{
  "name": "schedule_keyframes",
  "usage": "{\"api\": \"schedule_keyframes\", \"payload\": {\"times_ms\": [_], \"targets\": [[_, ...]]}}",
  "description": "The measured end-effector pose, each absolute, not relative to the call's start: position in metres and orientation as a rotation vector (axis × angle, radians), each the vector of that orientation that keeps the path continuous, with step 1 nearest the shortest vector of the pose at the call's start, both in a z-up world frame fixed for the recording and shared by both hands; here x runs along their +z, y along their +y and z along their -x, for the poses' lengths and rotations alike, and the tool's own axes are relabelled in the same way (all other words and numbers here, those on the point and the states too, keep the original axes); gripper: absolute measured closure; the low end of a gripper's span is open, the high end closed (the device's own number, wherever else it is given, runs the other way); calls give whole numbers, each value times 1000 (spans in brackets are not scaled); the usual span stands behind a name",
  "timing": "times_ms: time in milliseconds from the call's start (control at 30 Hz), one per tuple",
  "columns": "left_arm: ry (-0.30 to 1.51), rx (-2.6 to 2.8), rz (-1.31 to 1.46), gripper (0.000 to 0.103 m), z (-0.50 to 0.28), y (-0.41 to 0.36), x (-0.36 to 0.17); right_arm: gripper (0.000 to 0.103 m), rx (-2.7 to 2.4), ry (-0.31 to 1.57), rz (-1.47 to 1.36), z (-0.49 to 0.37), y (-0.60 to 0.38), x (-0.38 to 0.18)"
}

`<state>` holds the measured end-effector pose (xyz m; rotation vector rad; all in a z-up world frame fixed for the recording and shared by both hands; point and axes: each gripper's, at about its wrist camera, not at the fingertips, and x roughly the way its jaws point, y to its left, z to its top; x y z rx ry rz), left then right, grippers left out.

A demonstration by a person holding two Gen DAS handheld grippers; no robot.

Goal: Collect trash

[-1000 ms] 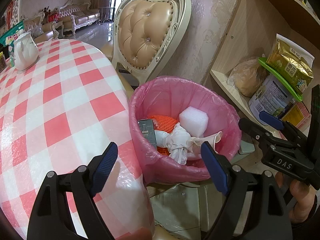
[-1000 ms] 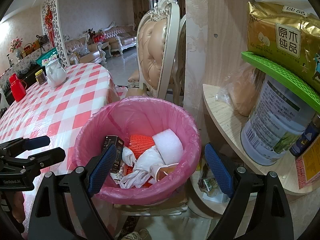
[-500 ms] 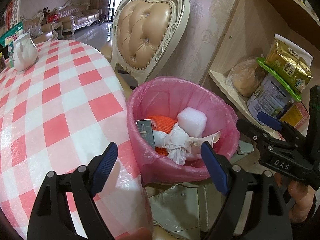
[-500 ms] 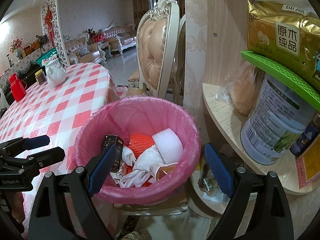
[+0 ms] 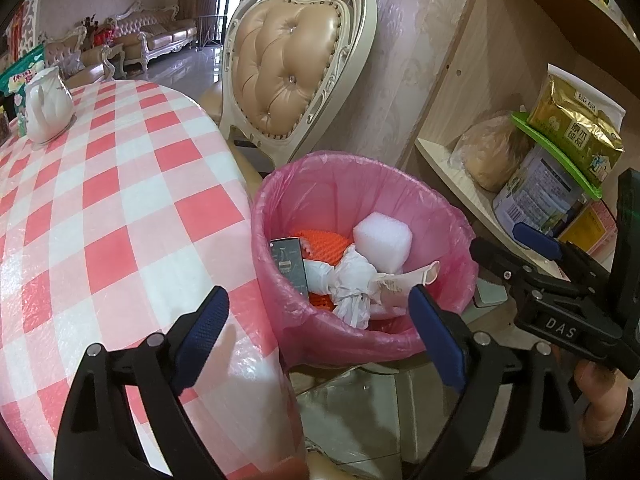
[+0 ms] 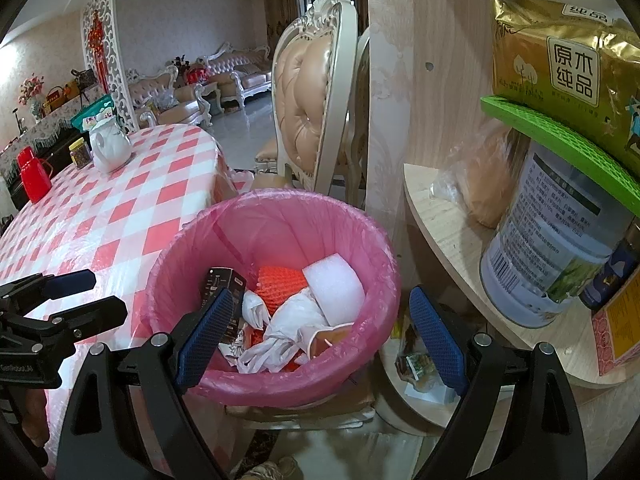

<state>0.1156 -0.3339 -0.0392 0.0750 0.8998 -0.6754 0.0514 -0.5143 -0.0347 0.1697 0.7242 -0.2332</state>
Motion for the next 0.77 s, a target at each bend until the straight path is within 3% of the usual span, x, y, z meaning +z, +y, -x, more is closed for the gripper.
{"api": "schedule_keyframes", "payload": {"times_ms": [767], "targets": [[866, -675, -106, 14, -111, -337, -39, 18, -240, 728, -172, -51, -516, -40]]}}
